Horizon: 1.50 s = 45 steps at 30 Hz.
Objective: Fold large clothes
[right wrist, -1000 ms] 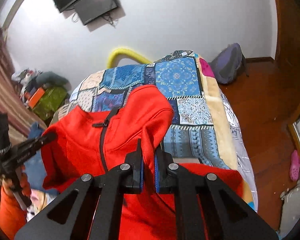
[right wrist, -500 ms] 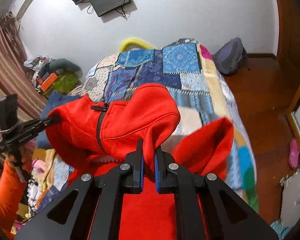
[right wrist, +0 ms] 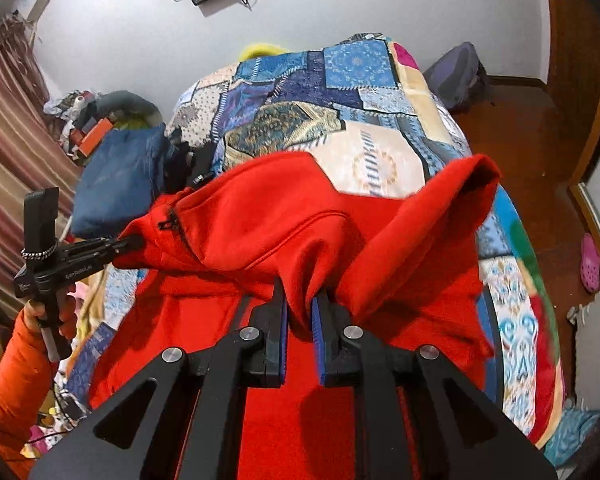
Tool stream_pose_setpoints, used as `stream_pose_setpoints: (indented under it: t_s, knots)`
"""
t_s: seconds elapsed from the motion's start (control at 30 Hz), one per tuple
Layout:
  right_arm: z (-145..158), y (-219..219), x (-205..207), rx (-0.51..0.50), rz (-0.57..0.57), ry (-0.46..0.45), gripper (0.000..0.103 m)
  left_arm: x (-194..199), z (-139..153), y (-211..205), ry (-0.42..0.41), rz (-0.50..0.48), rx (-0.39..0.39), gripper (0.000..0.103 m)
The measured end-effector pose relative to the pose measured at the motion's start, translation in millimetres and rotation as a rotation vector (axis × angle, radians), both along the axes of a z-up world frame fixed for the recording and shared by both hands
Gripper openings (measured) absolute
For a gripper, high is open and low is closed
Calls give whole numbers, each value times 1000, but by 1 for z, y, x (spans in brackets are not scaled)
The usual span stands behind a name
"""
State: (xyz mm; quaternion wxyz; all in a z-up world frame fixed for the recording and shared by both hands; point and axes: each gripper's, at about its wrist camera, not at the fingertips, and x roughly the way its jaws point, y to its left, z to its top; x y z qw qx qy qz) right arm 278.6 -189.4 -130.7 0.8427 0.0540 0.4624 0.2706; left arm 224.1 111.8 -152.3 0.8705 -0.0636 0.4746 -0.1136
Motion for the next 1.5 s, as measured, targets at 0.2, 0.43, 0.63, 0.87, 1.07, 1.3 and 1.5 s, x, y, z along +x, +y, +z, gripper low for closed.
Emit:
stream_pose_setpoints:
  t_s: [0.2, 0.43, 0.63, 0.87, 1.07, 1.3, 1.5]
  knots:
    - [-3, -4, -28, -55, -3, -20, 14, -16, -20, -5, 52, 11, 47, 3]
    - [15, -21, -38, -36, -21, -50, 19, -24, -1, 3, 35, 38, 31, 19]
    - [42, -30, -28, -11, -92, -173, 49, -20, 34, 18, -66, 104, 17, 44]
    - [32, -13, 10, -31, -101, -136, 50, 24, 38, 34, -56, 177, -74, 46]
    - [-12, 14, 14, -151, -15, -39, 50, 39, -1, 9, 43, 110, -77, 46]
    - [-45, 5, -18, -223, 46, 17, 51, 0, -50, -15, 107, 17, 59, 53]
    - [-44, -17, -37, -215, 6, 12, 53, -32, -52, 3, 91, 36, 147, 62]
